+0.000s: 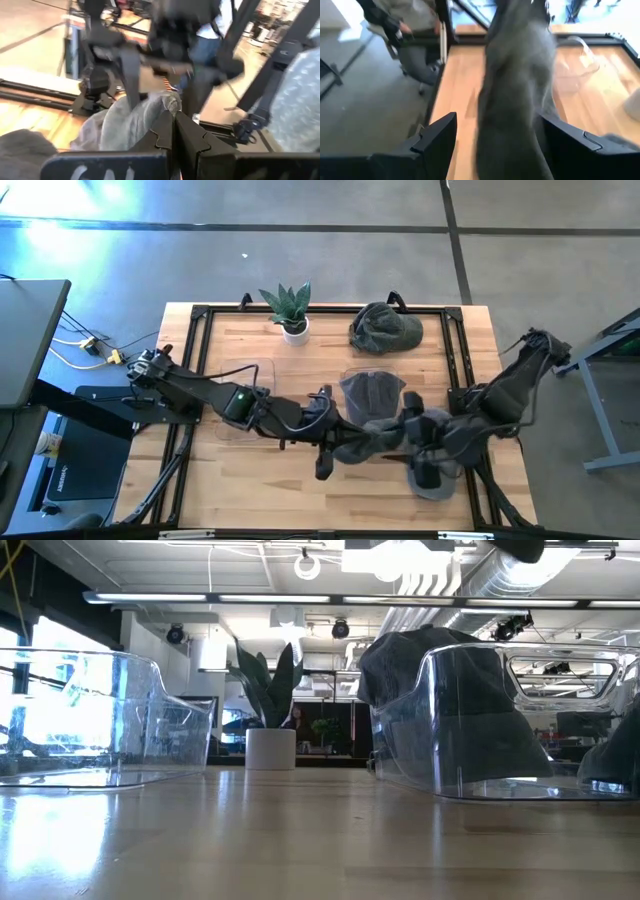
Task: Pick & Place hat
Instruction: Put the green cap into the left transparent bin
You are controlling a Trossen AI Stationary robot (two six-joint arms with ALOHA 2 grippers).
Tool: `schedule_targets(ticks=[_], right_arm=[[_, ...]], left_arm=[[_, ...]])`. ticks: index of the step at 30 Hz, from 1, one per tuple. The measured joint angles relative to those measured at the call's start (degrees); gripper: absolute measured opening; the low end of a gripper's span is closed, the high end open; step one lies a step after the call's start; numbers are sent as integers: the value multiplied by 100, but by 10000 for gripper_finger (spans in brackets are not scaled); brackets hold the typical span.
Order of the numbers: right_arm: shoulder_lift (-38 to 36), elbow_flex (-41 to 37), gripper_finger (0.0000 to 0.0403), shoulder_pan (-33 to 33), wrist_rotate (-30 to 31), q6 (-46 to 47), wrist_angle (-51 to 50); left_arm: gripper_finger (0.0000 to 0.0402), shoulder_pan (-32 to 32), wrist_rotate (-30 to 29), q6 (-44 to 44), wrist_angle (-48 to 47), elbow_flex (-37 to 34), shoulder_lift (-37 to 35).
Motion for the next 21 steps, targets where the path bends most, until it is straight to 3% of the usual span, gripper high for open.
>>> schedule_targets(ticks=[3,5,11,15,18,21], right_arm=[[62,-415,247,-9,108,278,334],[65,-624,217,-15,28,286,771],[41,-748,28,-39,-947,134,1801],[-25,-577,24,-117,-1658,152,2420],[-40,-252,7,-243,-2566,18,2652],[-38,89,9,-347,-3302,30,2667]], left_arm=[[3,-2,-181,-66,-112,-5,-77],[3,-2,-209,-113,-134,-6,-168],[3,-4,-276,-189,-446,0,-410],[3,-2,13,-107,-352,3,-521],[11,7,924,172,-207,6,-519],[48,108,1916,199,11,4,-511]])
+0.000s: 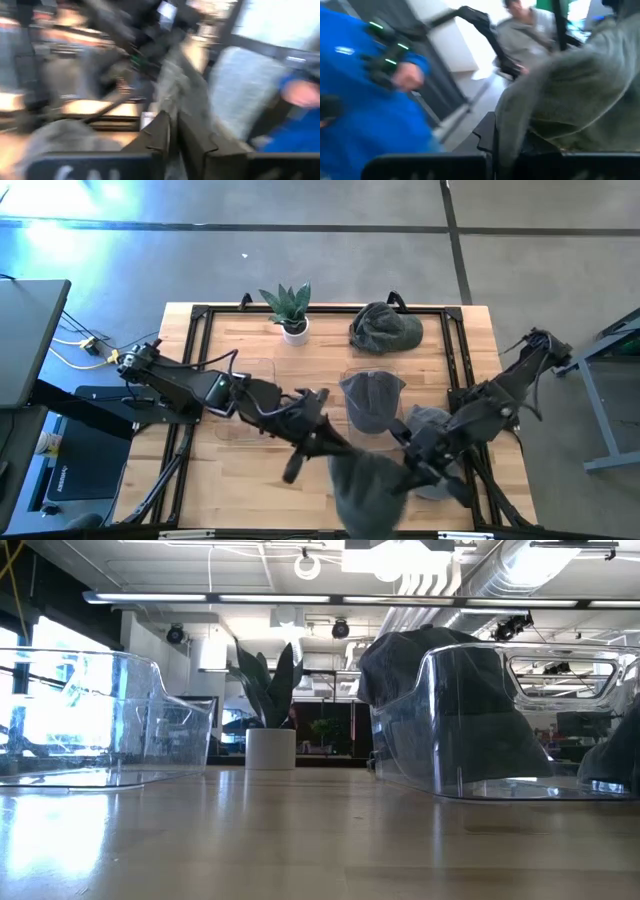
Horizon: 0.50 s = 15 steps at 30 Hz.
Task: Pick & Place hat
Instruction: Put the green cap into the left transparent bin
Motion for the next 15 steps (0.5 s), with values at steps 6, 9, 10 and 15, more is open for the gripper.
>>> schedule_targets(ticks=[6,9,10,15], right_arm=[[-4,424,6,-186,-836,11,2],[-4,533,3,-262,-977,-12,-8],[-4,569,3,-266,-983,-18,-26],[-4,642,3,-267,-991,-34,-66]], left_arm=[[177,332,976,78,645,12,198],[245,519,1625,43,884,-26,295],[266,580,1862,-6,1139,9,403],[332,682,2603,-133,1611,-37,756]])
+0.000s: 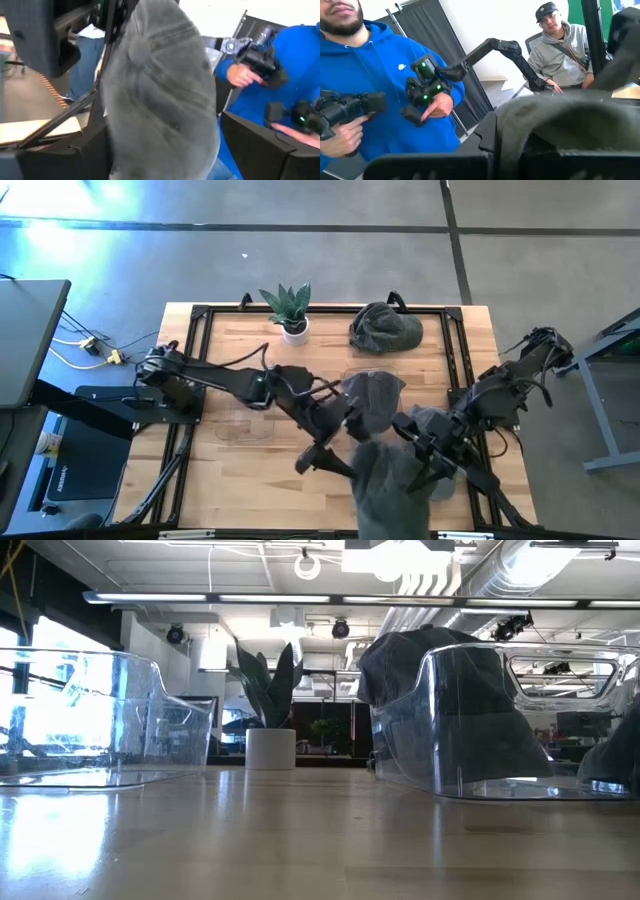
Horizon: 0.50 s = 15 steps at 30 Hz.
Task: Pick & Place hat
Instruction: Put the green cap into the left transparent bin
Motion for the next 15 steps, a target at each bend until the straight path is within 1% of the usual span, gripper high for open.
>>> schedule_targets(ticks=[2,5,7,13,15], right_arm=[[-8,0,3,2,-4,28,0],[-29,2,3,4,26,89,-33],[-61,2,2,4,28,96,-88],[-128,2,2,4,33,254,-107],[-157,1,2,23,-3,344,-101]], left_arm=[[337,46,112,-15,690,59,255],[330,25,616,-257,1134,19,341],[319,0,835,-444,1427,35,363],[276,-55,1392,-738,1309,15,468],[261,-78,1570,-795,1415,29,443]])
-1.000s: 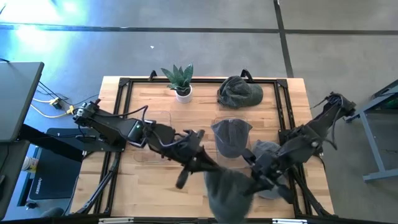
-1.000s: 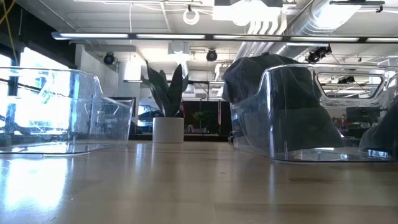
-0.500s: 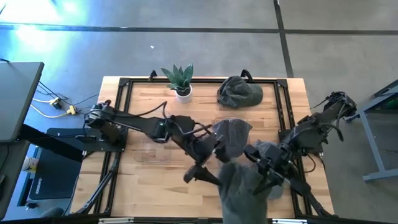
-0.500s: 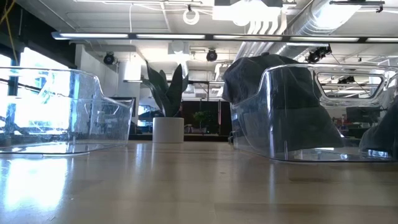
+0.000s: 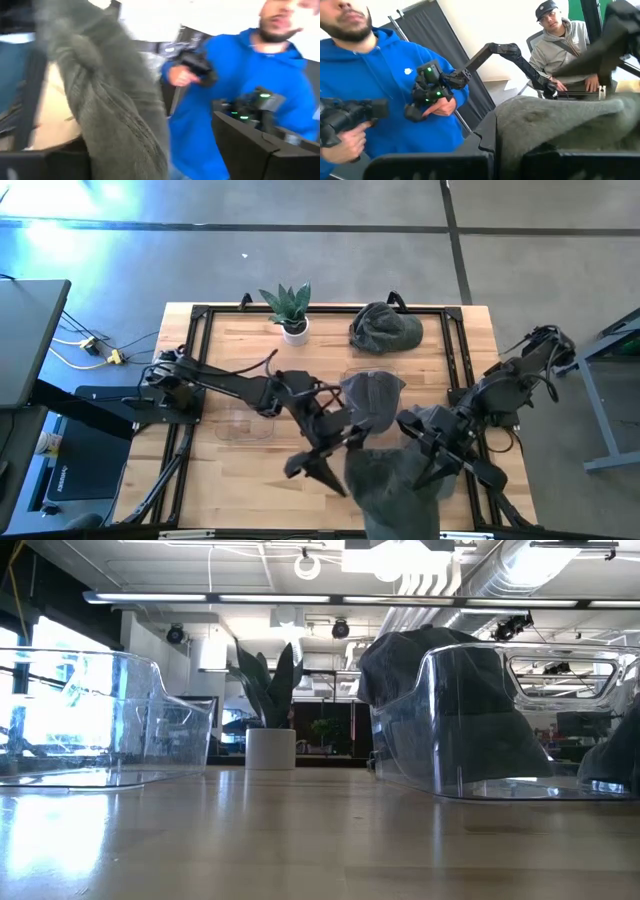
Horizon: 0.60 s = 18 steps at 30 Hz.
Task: Pick & Place hat
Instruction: Put the green cap into the left transparent bin
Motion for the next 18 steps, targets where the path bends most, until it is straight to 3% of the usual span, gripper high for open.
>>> schedule_targets(ticks=[6,10,18], right_arm=[[-63,1,2,6,-373,184,42],[-55,1,3,-16,-367,111,43],[-59,1,5,-25,-408,95,-2]], left_arm=[[212,-195,687,-169,728,2,-44],[188,-177,668,-125,1142,8,-85],[168,-73,420,-402,974,6,-78]])
